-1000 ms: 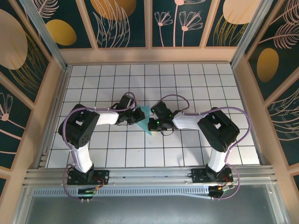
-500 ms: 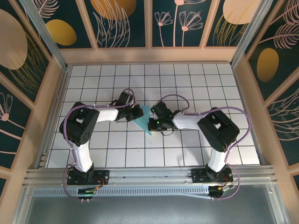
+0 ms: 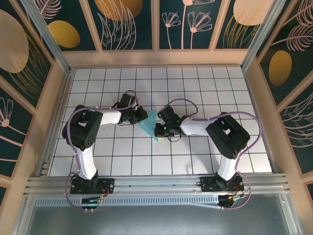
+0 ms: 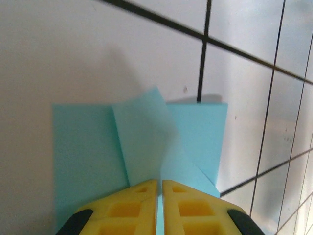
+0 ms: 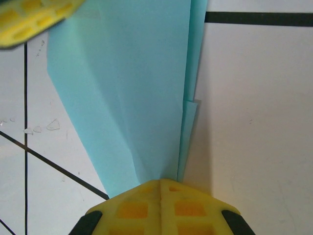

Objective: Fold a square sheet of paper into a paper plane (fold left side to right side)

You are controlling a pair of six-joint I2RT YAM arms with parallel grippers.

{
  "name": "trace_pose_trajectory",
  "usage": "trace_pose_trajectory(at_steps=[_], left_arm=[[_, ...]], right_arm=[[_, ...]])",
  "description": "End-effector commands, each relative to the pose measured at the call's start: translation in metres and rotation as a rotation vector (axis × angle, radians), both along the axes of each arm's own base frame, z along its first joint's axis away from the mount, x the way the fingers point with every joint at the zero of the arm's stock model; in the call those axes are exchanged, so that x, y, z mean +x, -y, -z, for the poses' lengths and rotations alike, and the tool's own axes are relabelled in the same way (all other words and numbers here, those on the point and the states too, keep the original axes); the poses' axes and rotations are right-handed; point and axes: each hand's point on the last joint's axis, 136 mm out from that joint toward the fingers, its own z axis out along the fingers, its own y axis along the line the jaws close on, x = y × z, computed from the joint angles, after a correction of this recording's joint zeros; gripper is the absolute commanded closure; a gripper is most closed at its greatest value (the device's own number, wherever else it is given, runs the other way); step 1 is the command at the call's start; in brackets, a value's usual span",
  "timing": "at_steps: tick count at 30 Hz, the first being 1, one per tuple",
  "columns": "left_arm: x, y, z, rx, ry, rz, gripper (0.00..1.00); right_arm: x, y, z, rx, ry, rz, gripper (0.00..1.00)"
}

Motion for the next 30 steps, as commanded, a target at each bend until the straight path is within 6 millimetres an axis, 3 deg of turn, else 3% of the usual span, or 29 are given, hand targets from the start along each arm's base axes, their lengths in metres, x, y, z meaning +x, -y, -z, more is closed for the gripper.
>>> trace_pose_trajectory(at_steps=[1,11,21,26,30], left_arm=[[0.034,-0.039,0.011,0.101,0.057,-0.112,0.89],[0.054,-0.056,0.012,0.104,0.067,-0.147,0.91],[0.068,-0.067,-0.019,0.145,0.139,-0.131,0.92],[0.059,-0.063,-0.036,0.098,0.173,-0.111,0.95],[0.031,-0.051,-0.049,0.003,0.188,-0.069,0.96]], right_arm=[[-0.061,0.076,0.074,-0.347,-0.231,-0.002,1.0],[-0.061,0.075,0.073,-0.345,-0.232,-0.005,1.0],[-0.056,0.07,0.07,-0.335,-0.22,-0.01,1.0],[-0.056,0.07,0.07,-0.335,-0.218,-0.009,1.0],[-0.056,0.069,0.069,-0.334,-0.218,-0.012,1.0]])
